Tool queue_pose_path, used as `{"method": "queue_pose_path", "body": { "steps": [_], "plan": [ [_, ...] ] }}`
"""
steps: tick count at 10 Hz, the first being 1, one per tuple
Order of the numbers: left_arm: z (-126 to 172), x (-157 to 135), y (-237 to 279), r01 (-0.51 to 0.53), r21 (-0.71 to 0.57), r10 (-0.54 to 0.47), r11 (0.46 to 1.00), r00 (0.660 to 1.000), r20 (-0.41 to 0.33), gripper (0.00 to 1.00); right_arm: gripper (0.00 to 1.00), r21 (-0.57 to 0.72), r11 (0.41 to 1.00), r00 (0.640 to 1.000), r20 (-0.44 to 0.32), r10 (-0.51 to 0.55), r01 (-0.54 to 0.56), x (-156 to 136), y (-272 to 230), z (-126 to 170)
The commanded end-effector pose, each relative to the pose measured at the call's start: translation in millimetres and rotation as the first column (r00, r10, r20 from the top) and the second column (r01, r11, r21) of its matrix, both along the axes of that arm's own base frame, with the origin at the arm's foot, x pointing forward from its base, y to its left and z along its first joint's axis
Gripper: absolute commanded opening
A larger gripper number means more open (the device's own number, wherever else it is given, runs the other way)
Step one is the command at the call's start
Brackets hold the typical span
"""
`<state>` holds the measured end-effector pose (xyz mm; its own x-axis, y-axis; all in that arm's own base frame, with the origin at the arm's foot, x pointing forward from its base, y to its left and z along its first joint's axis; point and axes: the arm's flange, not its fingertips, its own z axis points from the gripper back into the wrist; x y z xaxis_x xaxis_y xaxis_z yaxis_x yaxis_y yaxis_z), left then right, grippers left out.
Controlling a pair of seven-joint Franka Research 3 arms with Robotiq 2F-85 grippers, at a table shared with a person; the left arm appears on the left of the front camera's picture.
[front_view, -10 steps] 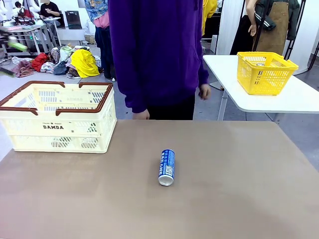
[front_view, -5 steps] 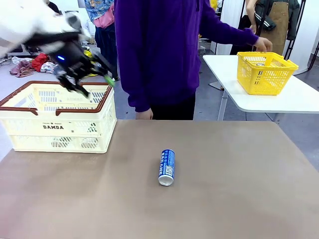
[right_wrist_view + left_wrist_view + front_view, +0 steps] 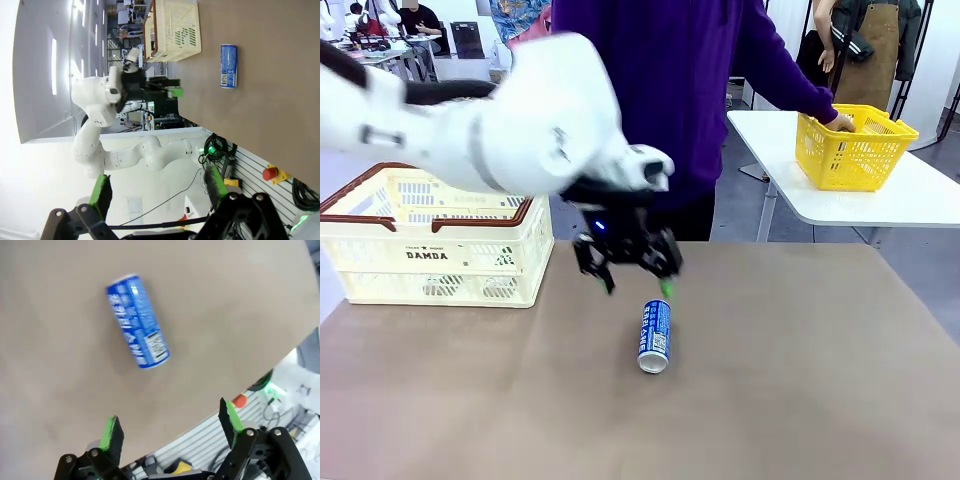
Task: Place the drinks into the Shopping basket.
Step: Pick up one drink and place it into the Shopping basket.
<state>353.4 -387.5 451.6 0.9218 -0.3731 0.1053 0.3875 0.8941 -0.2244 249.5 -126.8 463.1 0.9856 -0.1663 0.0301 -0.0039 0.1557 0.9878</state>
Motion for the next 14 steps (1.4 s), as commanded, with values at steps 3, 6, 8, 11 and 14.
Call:
{"method": "queue_pose_path", "body": {
  "steps": [3,6,8,11,14],
  "plan": [
    [-46,29,-29,-0.062,0.110,0.052,0.992,0.994,0.094,1.00,1.00,0.027,1.000,1.000,-0.007,-0.013,0.013,3,2,7],
    [-49,21,-25,-0.012,0.100,0.005,0.995,0.998,0.065,1.00,1.00,0.027,1.000,1.000,-0.007,-0.013,0.013,3,2,7],
    [-52,26,-27,-0.009,0.091,0.003,0.996,0.998,0.069,1.00,1.00,0.027,1.000,1.000,-0.007,-0.013,0.013,3,2,7],
    [-88,41,-22,-0.185,0.068,0.177,0.980,0.979,0.105,1.00,1.00,0.027,1.000,1.000,-0.007,-0.013,0.013,3,2,7],
    [-83,39,10,-0.119,0.011,0.119,0.993,0.992,0.041,1.00,1.00,0.027,1.000,1.000,-0.007,-0.013,0.013,3,2,7]
  ]
}}
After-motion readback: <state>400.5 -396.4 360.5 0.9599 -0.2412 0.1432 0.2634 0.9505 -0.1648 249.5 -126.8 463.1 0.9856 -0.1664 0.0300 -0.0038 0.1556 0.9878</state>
